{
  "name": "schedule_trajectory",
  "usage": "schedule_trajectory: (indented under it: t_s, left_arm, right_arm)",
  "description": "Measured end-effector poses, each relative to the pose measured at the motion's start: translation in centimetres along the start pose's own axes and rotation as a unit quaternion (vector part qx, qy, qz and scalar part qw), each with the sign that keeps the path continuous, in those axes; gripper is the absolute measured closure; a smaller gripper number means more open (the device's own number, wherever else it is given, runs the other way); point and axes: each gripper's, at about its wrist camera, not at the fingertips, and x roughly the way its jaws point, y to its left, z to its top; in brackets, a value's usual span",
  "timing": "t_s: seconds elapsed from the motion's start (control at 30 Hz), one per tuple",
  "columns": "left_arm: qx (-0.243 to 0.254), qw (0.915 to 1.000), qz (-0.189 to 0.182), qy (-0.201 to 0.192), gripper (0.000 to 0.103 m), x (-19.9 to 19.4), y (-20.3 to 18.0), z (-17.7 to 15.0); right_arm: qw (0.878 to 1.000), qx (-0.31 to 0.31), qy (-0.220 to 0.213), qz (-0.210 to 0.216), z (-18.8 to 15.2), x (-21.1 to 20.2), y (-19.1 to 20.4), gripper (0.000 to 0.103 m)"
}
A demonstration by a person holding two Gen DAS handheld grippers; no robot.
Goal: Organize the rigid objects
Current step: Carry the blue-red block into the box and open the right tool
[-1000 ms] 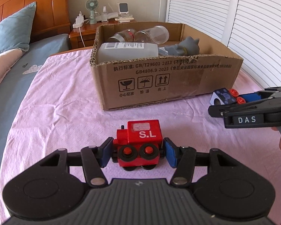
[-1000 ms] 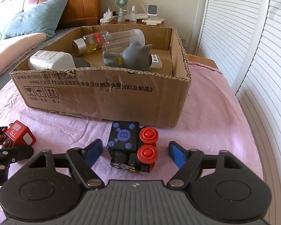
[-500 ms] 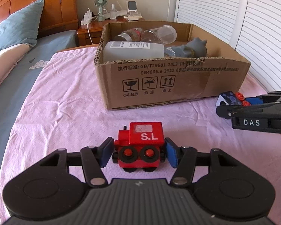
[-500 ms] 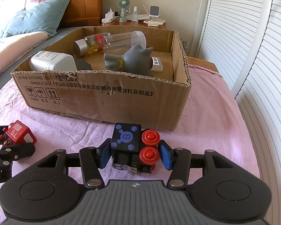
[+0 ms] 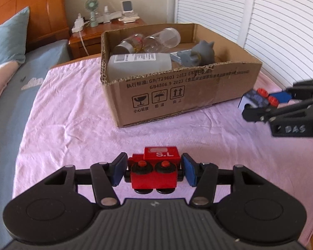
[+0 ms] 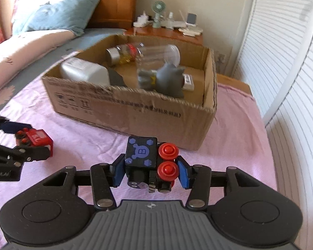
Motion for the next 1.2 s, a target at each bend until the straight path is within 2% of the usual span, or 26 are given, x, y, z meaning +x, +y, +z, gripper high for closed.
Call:
schedule_trajectory:
  t_s: [0.27,0.5,0.6,0.7,0.8,0.93,1.0,1.03,1.07,1.2]
  left_arm:
    - [0.031,0.9994,-0.014,0.007,0.049,-1.3,0.3,0.4]
    - [0.043,0.999,-0.014,0.006,0.051,-1.2,0.3,0.1]
    - [0.042,0.999,-0.011,0.009,0.048,-1.3,0.4,-0.4]
    - [0.044,0.9988,0.003,0.02,0.037,-1.0,0.6,-1.3]
    - [0.04,0.9985,0.006,0.036,0.036,-0.4,0.9,-2.1]
    - [0.034,0.9988,-0.004,0.036,0.036,-0.3,1.2,-2.3]
    - [0.027,0.9986,-0.017,0.042,0.036,-0.3,1.4,-2.2]
    - [0.023,0.998,-0.032,0.049,0.04,-0.2,1.6,-2.1]
    - [0.022,0.9977,-0.038,0.052,0.051,-0.2,1.6,-2.0]
    - [0.041,0.9955,-0.057,0.064,0.053,-0.3,1.4,-1.6]
  right_arm:
    - [0.999,-0.015,-0.037,0.016,2.8,-4.0,-0.7,0.048]
    - [0.998,-0.006,-0.068,0.008,6.3,-3.9,-1.7,0.048]
    - [0.998,-0.001,-0.068,0.01,6.8,-3.5,-1.8,0.048]
    - [0.998,-0.003,-0.069,0.014,6.7,-3.4,-1.7,0.048]
    - [0.998,-0.007,-0.068,0.014,6.6,-3.4,-1.4,0.048]
    - [0.998,-0.008,-0.069,0.011,6.7,-3.3,-1.4,0.048]
    - [0.998,-0.011,-0.068,0.009,6.9,-3.2,-1.5,0.048]
    - [0.998,-0.012,-0.067,0.007,7.0,-3.0,-1.5,0.048]
    - [0.998,-0.014,-0.066,0.006,7.0,-2.8,-1.5,0.048]
    - [0.998,-0.017,-0.055,0.004,7.5,-1.7,-1.9,0.048]
